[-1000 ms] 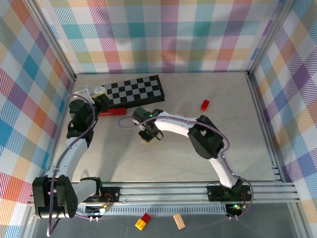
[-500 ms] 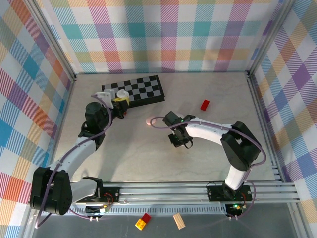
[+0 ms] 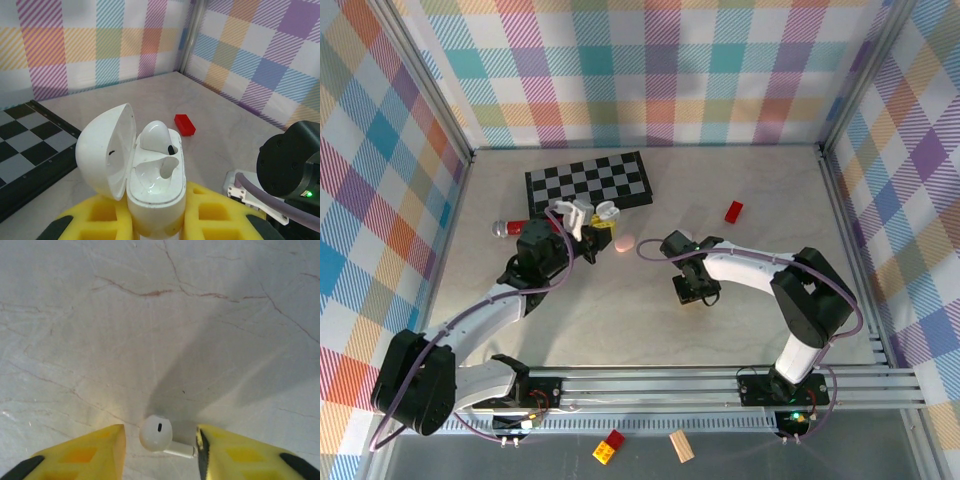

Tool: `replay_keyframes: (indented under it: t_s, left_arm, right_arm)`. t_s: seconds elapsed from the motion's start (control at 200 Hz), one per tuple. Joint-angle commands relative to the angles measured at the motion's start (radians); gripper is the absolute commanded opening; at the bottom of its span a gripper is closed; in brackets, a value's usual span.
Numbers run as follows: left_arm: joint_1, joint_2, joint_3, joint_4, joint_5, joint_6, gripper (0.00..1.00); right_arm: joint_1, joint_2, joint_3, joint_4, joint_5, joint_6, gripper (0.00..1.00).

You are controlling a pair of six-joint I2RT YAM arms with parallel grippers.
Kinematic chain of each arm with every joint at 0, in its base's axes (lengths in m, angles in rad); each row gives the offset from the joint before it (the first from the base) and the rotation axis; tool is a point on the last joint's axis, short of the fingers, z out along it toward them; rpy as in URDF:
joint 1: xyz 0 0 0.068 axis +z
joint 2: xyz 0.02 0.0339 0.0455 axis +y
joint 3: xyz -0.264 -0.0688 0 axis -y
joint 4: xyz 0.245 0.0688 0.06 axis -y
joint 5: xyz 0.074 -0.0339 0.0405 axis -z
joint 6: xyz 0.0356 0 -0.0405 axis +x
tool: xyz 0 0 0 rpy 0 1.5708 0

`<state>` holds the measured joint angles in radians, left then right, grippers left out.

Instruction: Insert the wireless bluetooth earbuds into the charging case

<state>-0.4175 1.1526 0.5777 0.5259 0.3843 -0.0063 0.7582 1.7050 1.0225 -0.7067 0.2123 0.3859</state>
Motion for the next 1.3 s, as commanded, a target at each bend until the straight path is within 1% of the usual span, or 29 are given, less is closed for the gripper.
replay_keyframes:
  t_s: [0.0, 0.1, 0.2, 0.325, 0.51, 0.73, 0.93, 1.295]
  left_arm:
    - [-0.001, -0.044, -0.013, 0.005, -0.044, 0.023, 0.17]
    - [0.009, -0.047, -0.012, -0.026, -0.091, 0.01, 0.17]
    - [0.03, -0.051, -0.025, -0.017, -0.111, -0.019, 0.17]
    - [0.06, -0.064, -0.039, -0.008, -0.114, -0.047, 0.17]
    - [0.074, -0.069, -0.035, -0.025, -0.101, -0.039, 0.17]
    - [0.074, -0.064, -0.032, -0.033, -0.093, -0.031, 0.17]
    - [0.075, -0.07, -0.029, -0.047, -0.097, -0.02, 0.17]
    - [0.075, -0.068, -0.024, -0.052, -0.096, -0.019, 0.17]
  right_arm:
    - [-0.002, -0.015, 0.064, -0.085, -0.033, -0.074, 0.47]
    - [0.005, 0.015, 0.12, -0.165, -0.053, -0.154, 0.48]
    - [0.025, 0.059, 0.182, -0.254, -0.017, -0.215, 0.48]
    - [0.038, 0.115, 0.249, -0.333, 0.034, -0.265, 0.45]
    - [0.047, 0.206, 0.33, -0.407, 0.074, -0.309, 0.41]
    - [0.05, 0.277, 0.371, -0.435, 0.089, -0.333, 0.39]
    - [0.05, 0.305, 0.39, -0.445, 0.102, -0.351, 0.35]
    - [0.05, 0.337, 0.395, -0.449, 0.067, -0.37, 0.33]
